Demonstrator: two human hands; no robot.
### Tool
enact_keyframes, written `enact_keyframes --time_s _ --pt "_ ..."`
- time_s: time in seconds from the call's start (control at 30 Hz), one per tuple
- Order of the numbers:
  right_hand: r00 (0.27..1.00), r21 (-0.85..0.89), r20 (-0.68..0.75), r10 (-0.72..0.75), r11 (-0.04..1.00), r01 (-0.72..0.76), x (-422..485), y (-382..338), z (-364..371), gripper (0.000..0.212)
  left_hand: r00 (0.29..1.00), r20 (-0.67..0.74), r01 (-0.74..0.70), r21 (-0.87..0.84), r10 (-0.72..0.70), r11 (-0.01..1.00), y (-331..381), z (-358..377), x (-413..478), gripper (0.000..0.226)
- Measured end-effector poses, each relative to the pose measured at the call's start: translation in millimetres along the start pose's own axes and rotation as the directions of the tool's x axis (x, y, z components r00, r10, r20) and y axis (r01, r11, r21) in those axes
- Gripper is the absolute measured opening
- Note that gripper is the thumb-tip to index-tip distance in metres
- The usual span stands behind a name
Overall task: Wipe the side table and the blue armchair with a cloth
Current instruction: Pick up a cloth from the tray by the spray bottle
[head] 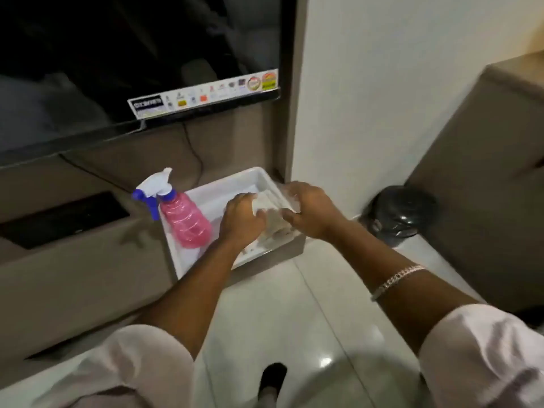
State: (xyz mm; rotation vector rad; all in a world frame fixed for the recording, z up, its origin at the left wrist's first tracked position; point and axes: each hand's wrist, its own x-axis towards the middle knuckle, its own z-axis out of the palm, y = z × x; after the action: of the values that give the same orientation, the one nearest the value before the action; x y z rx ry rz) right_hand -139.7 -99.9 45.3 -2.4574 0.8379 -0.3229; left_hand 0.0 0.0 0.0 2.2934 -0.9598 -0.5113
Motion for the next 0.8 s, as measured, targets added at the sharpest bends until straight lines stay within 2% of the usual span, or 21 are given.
enact_keyframes --time_s 0.07,0.1,0.17,0.2,0.27,0.33,0.4,0.5,0.63,0.7,0.8 --pt "0.992 -0.027 0.114 0.052 0.998 -0.049 23.9 -9.7 30.8 0.052 0.971 -0.070 0.230 0.018 -0.228 0.973 -14.5 0.5 16.9 0.057" --pt "0.977 -0.066 0.197 0.085 0.995 -0.073 32.1 -12.9 45.0 0.048 0.935 -0.050 0.352 0.018 -0.351 0.936 -21.9 3.7 23.7 0.060" --pt "0.944 -0.148 0.320 0.085 0.988 -0.039 42.6 -17.1 64.9 0.036 0.850 0.111 0.523 -0.066 -0.514 0.850 -27.1 8.8 29.9 0.067" --pt "0.939 -0.187 0.338 0.067 0.982 -0.002 46.0 -17.4 69.5 0.033 0.818 0.184 0.573 -0.195 -0.544 0.796 -27.6 12.9 31.4 0.068" --pt "0.945 -0.245 0.324 0.055 0.969 0.027 49.6 -14.3 73.5 0.032 0.783 0.249 0.605 -0.520 -0.570 0.604 -31.7 20.3 33.6 0.057" --pt "0.955 -0.200 0.282 0.095 0.979 -0.038 49.4 -10.6 74.3 0.031 0.764 0.293 0.573 -0.716 -0.575 0.398 -31.7 21.1 30.6 0.047" --pt "0.971 -0.036 0.194 0.139 0.990 -0.134 43.3 -5.5 66.4 0.027 0.797 0.312 0.513 -0.802 -0.517 0.306 -22.9 16.1 26.9 0.049" --pt "0.981 0.210 0.062 0.185 0.958 -0.194 22.8 3.2 37.8 0.033 0.877 0.299 0.422 -0.853 -0.376 0.307 4.1 5.8 19.6 0.044" --pt "0.956 0.450 -0.025 0.293 0.857 -0.251 -26.2 25.6 -9.8 0.042 0.946 0.300 0.323 -0.886 -0.120 0.334 56.4 2.6 -9.8 0.024" --pt "0.932 0.595 -0.043 0.360 0.759 -0.265 -66.9 44.7 -35.8 0.051 0.932 0.362 0.335 -0.890 0.032 0.310 87.1 9.2 -35.8 0.031" --pt "0.881 0.773 -0.007 0.473 0.561 -0.295 -147.2 79.8 -73.2 0.072 0.838 0.496 0.431 -0.857 0.229 0.281 130.8 36.8 -92.3 0.056"
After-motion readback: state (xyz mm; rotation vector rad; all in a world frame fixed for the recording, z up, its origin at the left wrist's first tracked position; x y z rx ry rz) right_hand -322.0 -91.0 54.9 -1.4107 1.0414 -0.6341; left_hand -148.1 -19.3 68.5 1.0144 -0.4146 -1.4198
